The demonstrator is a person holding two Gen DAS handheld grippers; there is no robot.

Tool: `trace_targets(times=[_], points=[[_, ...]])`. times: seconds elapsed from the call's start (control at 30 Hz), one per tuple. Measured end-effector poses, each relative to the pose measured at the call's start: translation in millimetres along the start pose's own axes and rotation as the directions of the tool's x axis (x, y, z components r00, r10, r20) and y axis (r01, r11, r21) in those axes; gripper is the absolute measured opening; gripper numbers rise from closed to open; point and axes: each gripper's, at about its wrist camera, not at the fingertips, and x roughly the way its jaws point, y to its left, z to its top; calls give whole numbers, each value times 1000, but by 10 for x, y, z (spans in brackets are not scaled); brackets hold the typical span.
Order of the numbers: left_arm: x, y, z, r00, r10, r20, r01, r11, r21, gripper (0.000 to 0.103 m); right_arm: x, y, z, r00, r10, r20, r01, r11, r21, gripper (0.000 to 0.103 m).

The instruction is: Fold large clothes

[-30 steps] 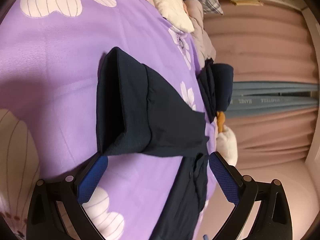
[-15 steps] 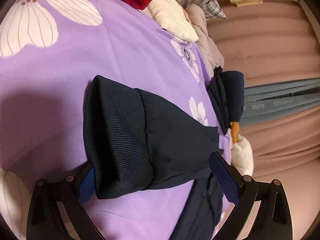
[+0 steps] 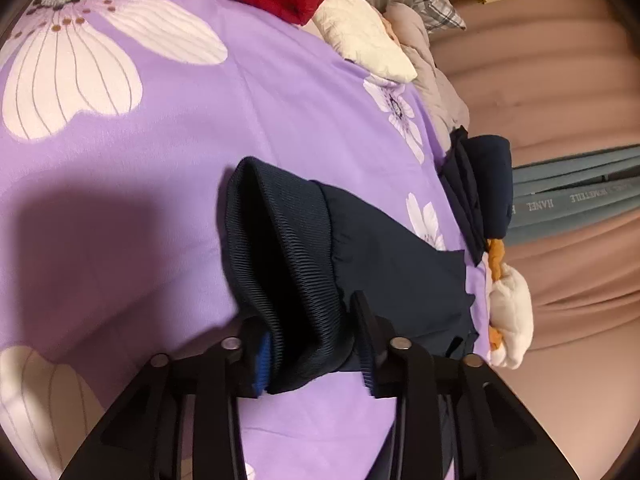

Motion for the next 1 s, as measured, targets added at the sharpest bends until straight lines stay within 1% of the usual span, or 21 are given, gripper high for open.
trace_targets(times=[0.07,0.13,0.3,0.4,0.47,0.53,0.7,0.77,0.8,0.83,0.87,1.0], points=[[-46,-71,-1,1000,0,9,-1,1000,30,20,-2,1,-7,1000,-4,-1,4,1000,8,77],[-99,-191,6,1000,2,21,-3,997,73,16,-15,-15,-16,1000,-10,2,10,1000,12,77],[-234,-607,-3,998,13,57,-23,983,184,16,-65,-80,-28,1000,-21,16,20,999,29,77],[-315,-930,-52,996,19,83,-40,965,259,16,-89,-146,-41,999,-24,28,22,999,49,77],[-329,-1104,-81,996,17,87,-42,955,295,16,-102,-203,-46,999,-24,34,21,998,64,77],[-339,-1320,-115,996,14,87,-42,941,334,16,-121,-252,-56,999,-20,41,17,997,77,77],[-272,-2019,-203,998,-9,66,-21,899,437,16,-226,-405,-61,997,-2,71,-5,995,101,77],[-227,-2394,-299,998,-26,57,-6,870,493,16,-294,-484,-60,996,5,91,-15,994,112,77],[-199,-2666,-388,998,-39,52,5,842,539,16,-335,-530,-61,995,7,103,-20,993,119,77],[-175,-2833,-459,998,-48,44,15,821,571,16,-371,-576,-61,993,9,115,-23,992,126,77],[-128,-3066,-570,998,-60,32,28,792,609,16,-416,-634,-63,992,9,129,-27,990,136,77],[75,-3714,-1025,997,-77,-27,73,698,712,16,-604,-893,-83,983,-6,182,-28,982,185,77]])
